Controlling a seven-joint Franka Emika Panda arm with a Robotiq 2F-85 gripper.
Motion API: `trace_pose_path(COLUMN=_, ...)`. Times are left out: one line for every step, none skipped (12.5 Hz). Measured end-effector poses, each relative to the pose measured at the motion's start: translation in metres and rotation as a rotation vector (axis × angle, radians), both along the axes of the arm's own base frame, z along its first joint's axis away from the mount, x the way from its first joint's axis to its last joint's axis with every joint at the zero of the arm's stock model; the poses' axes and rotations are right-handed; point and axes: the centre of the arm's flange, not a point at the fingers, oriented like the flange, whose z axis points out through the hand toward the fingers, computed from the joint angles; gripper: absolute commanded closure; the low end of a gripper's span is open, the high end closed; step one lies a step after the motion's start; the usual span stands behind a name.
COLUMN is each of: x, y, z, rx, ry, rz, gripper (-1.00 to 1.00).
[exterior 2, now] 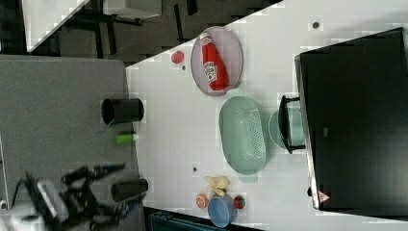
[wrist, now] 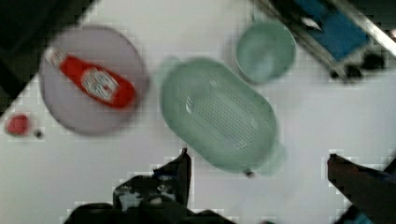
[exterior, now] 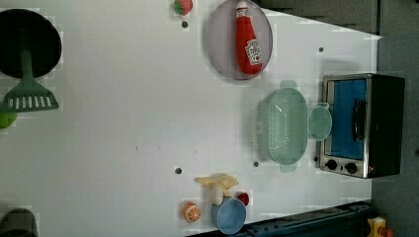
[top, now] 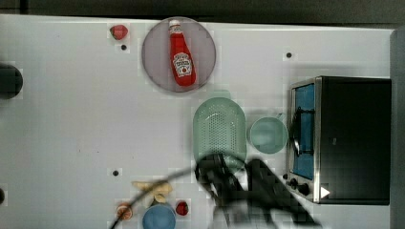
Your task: Drag strainer right to left.
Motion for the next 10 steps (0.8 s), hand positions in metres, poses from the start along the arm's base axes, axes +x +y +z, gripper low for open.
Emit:
trace_pose_path(x=0.021, y=0.004, z=-0.024, rx=0.030, ry=0.007, rz=-0.004, gripper=-1.00)
trace_pose_path(x=0.044, y=0.005, z=-0.054, rx=0.049, ry=0.018, rz=-0.013, gripper=-1.00)
trace_pose_path(x=0.062, y=0.007, z=-0.095, rx=0.033, ry=0.055, rz=-0.027, gripper=-1.00)
trace_pose_path(x=0.074, y=0.007, z=-0.138, rx=0.009, ry=0.123, rz=-0.059, gripper=-1.00)
trace_pose_path(x=0.084, y=0.009, z=-0.181, rx=0.004, ry=0.195, rz=-0.101, gripper=-1.00)
trace_pose_path(x=0.095, y=0.010, z=-0.220, rx=0.021, ry=0.241, rz=-0.147, gripper=-1.00)
trace_pose_path(x=0.102, y=0.011, z=-0.256, rx=0.036, ry=0.271, rz=-0.200, gripper=-1.00)
trace_pose_path(x=0.106, y=0.009, z=-0.288, rx=0.033, ry=0.278, rz=-0.253, gripper=-1.00)
trace_pose_path(x=0.106, y=0.007, z=-0.319, rx=0.030, ry=0.289, rz=-0.303, gripper=-1.00)
trace_pose_path(x=0.108, y=0.007, z=-0.345, rx=0.031, ry=0.297, rz=-0.351, gripper=-1.00)
